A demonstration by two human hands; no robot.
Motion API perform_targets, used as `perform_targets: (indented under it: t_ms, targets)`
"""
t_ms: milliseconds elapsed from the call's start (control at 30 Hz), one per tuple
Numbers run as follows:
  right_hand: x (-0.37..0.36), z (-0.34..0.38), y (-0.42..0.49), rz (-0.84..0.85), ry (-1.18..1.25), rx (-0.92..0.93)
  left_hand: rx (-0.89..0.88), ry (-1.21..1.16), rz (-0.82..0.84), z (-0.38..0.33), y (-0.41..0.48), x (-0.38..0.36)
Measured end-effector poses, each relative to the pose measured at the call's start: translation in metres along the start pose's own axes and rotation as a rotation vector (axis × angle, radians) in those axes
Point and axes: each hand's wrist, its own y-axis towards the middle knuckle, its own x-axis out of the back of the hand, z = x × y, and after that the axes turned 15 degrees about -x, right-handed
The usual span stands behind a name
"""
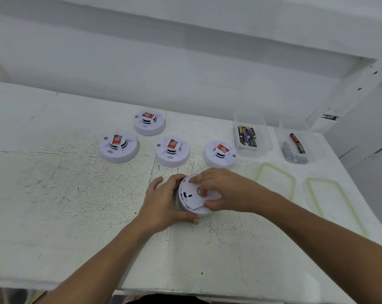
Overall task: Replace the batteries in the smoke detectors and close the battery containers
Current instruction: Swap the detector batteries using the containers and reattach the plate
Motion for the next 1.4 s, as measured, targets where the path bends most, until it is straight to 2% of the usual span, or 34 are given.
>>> perform_targets:
  t_ms: [367,833,1200,1400]
  targets:
    - [0.003,-0.002,-0.001,0.068,0.078,0.042,-0.007,-0.043,-0.012,-0.002,0.001,0.002]
    - [-0.006,-0.015,0.001,0.072,0.196,0.058,-0.003,-0.035,-0.007,-0.005,0.002,0.003]
    - [-0.018,-0.008,-0.003,0.027,0.225,-0.038,0.001,-0.032,0.007,-0.005,0.002,0.003]
    - [-0.025,-0.012,-0.001,-0.006,0.269,0.068,0.0,-0.014,0.013,-0.004,0.004,0.003]
